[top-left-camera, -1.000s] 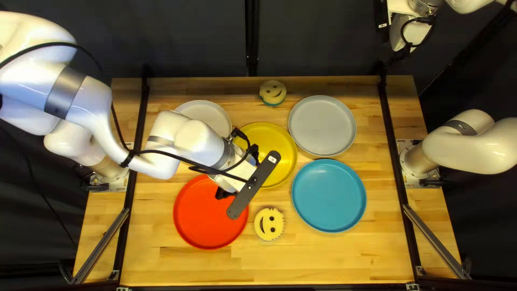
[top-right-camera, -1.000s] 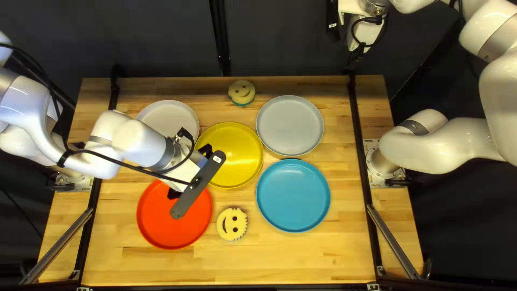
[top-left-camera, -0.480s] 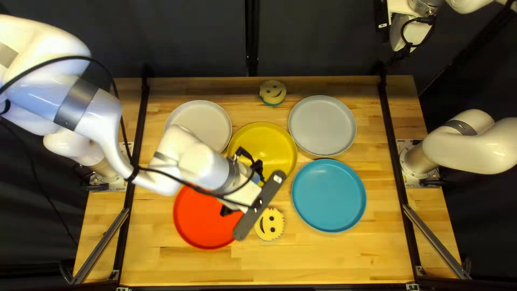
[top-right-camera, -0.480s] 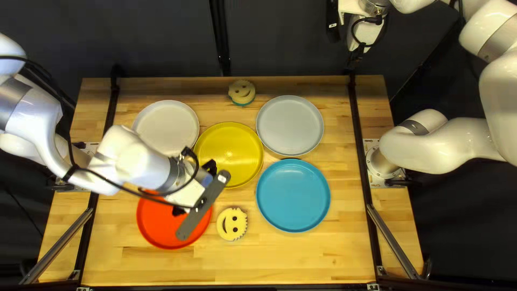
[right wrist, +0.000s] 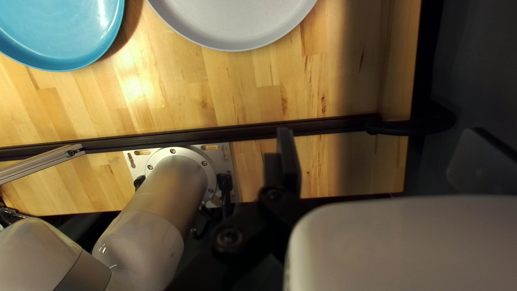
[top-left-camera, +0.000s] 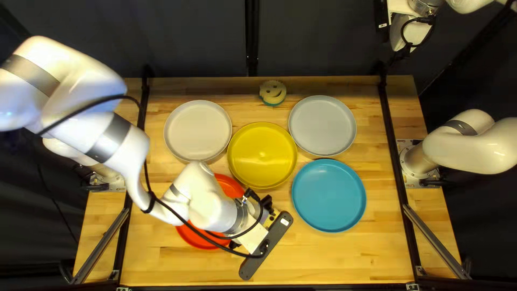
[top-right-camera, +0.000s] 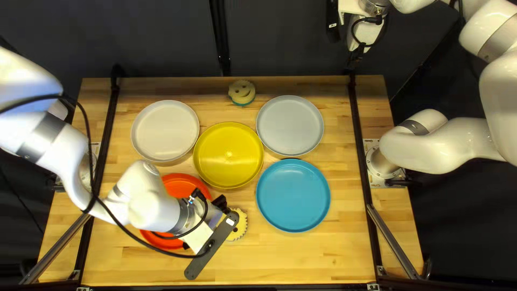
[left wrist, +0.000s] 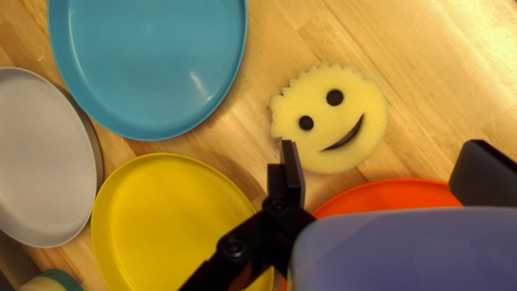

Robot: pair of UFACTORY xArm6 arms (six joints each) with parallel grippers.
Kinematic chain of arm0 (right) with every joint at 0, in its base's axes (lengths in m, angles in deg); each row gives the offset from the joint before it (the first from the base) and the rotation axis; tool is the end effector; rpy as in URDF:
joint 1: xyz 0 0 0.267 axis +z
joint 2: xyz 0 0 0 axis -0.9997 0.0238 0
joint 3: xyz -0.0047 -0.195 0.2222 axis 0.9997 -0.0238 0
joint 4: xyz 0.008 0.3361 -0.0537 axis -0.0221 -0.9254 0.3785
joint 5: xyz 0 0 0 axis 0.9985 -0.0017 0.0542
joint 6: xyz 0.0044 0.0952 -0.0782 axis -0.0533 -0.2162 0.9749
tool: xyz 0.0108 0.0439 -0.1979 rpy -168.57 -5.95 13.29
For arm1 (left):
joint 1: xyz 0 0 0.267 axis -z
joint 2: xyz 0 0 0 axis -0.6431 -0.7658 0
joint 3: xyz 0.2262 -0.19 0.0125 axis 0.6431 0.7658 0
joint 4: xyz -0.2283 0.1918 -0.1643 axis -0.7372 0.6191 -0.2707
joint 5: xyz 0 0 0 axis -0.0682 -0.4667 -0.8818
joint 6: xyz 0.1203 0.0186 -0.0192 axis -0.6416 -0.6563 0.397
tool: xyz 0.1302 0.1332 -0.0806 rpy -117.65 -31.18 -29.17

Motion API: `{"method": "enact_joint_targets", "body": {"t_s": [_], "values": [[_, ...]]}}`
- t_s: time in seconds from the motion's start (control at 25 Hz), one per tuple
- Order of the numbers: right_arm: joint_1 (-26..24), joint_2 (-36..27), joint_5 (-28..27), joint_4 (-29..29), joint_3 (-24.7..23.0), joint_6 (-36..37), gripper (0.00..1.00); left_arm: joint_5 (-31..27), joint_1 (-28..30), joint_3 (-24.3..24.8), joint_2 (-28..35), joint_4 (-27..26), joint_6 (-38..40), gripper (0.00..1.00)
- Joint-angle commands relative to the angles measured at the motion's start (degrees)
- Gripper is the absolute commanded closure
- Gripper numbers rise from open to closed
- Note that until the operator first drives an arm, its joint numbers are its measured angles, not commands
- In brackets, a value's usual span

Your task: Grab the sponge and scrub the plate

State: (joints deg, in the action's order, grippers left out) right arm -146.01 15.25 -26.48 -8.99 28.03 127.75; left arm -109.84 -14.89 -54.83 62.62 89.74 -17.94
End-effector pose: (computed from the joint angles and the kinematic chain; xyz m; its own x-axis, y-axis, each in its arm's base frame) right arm 0.1747 -0.2207 0.2545 0.9906 -0.1215 0.0625 -0.1166 -0.9902 -0.0770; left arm 0.5404 -0.2347 0.0957 0.6422 -0.7022 0.3072 -0.6487 -0.7115 -0.2701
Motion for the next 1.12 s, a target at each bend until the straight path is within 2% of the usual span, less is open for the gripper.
{"method": "enact_joint_targets", "body": {"t_s": [0.04,0.56,0.72,0.88,1.0,1.12], "values": [[0.0,0.0,0.0,0.0,0.0,0.0,0.0,0.4,-0.2,-0.3,-0.8,0.0,-0.2,0.0],[0.0,0.0,0.0,0.0,0.0,0.0,0.0,0.1,-0.1,-0.9,-1.4,0.4,0.2,0.0],[0.0,0.0,0.0,0.0,0.0,0.0,0.0,-5.7,1.5,-5.0,-2.2,0.0,0.2,0.0],[0.0,0.0,0.0,0.0,0.0,0.0,0.0,-9.5,3.5,-6.5,-2.1,0.4,2.1,0.0],[0.0,0.0,0.0,0.0,0.0,0.0,0.0,-11.8,5.4,-6.2,-1.2,0.7,4.8,0.0],[0.0,0.0,0.0,0.0,0.0,0.0,0.0,-12.8,7.3,-7.4,-2.7,4.0,10.9,0.0]]}}
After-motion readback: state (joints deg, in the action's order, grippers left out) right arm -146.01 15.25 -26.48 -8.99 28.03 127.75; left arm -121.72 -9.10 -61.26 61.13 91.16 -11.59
